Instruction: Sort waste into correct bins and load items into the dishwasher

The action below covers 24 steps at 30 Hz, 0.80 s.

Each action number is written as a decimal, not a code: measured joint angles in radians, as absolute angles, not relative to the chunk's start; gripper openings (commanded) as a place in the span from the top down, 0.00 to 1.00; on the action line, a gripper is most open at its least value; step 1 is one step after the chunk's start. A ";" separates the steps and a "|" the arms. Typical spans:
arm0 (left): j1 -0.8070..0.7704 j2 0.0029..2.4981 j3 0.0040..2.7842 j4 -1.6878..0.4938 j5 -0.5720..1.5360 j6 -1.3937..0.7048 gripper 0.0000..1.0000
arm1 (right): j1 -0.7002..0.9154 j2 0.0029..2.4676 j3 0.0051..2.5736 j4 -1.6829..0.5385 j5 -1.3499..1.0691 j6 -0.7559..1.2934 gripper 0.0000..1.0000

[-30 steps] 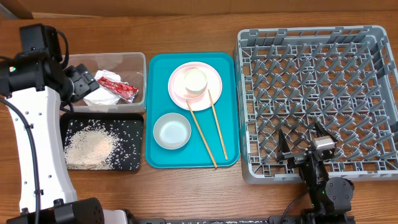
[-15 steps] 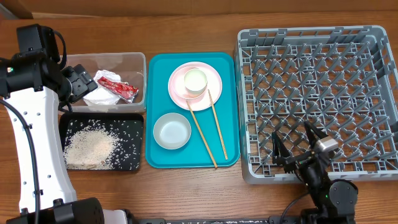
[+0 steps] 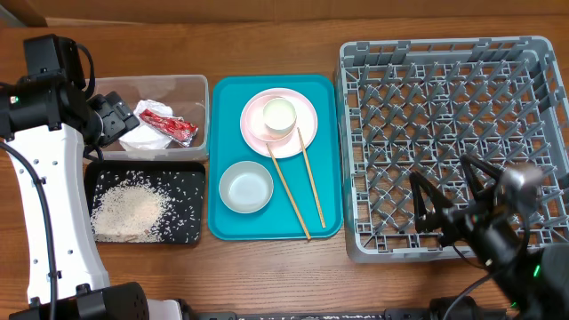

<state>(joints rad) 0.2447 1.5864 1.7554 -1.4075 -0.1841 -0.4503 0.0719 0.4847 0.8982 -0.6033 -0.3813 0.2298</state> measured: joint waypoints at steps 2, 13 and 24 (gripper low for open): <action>0.245 1.586 1.755 -1.406 -0.185 -0.451 0.00 | 0.072 0.598 1.024 -0.683 -0.436 0.235 0.00; 0.245 1.587 1.755 -1.407 -0.184 -0.450 0.00 | 0.073 0.965 1.246 -0.724 -1.025 0.352 0.10; 0.245 1.587 1.755 -1.407 -0.184 -0.450 0.00 | 0.260 1.150 1.248 -0.977 -0.980 0.442 0.80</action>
<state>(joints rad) 0.2447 1.5871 1.7554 -1.4071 -0.1841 -0.4503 0.2596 1.1500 1.2476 -0.9771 -0.9798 0.4416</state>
